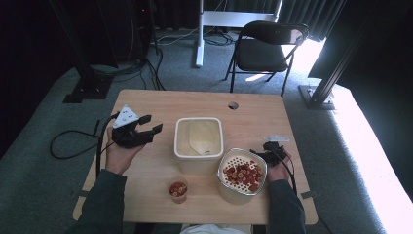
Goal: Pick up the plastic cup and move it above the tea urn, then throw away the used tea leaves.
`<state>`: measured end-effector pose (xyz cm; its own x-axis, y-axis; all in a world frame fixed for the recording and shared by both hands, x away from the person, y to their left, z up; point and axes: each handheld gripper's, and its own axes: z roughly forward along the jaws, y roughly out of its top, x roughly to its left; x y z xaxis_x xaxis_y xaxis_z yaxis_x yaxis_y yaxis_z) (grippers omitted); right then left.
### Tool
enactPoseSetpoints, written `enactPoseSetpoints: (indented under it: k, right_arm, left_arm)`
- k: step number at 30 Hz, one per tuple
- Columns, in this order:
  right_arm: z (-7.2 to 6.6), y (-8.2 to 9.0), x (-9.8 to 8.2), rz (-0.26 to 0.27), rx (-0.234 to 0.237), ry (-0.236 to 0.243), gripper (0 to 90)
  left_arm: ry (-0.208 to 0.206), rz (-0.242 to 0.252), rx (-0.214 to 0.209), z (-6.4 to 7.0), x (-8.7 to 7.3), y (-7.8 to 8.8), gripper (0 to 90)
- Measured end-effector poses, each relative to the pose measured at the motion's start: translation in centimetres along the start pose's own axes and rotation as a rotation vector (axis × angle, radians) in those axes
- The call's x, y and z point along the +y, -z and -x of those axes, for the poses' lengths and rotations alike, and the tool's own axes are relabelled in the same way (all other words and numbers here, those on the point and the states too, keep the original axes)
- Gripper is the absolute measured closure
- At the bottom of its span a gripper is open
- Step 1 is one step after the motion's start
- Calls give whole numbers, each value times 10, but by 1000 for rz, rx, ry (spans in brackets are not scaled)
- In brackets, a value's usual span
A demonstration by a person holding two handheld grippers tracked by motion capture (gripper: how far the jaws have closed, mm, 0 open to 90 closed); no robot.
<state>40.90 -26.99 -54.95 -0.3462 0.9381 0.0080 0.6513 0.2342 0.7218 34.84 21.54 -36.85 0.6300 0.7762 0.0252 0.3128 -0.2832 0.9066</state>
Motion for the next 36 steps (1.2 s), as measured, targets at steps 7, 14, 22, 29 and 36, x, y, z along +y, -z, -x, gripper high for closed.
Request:
enactPoseSetpoints:
  k: [7, 14, 22, 29, 36]
  right_arm:
    - [0, 0, 0, -1, 0, 0, 124]
    - [0, 0, 0, 0, 1, 1, 124]
    - [0, 0, 0, 0, 0, 1, 124]
    - [0, 0, 0, 0, 1, 1, 124]
    - [0, 0, 0, -1, 0, 1, 124]
  left_arm:
    - [-3, 8, -23, 5, -17, 7, 424]
    - [6, -2, -75, 16, -47, 15, 369]
    - [25, -8, -136, 37, -88, 25, 257]
    - [6, -11, -186, 54, -96, 23, 188]
    - [-24, -32, -244, 75, -109, 13, 127]
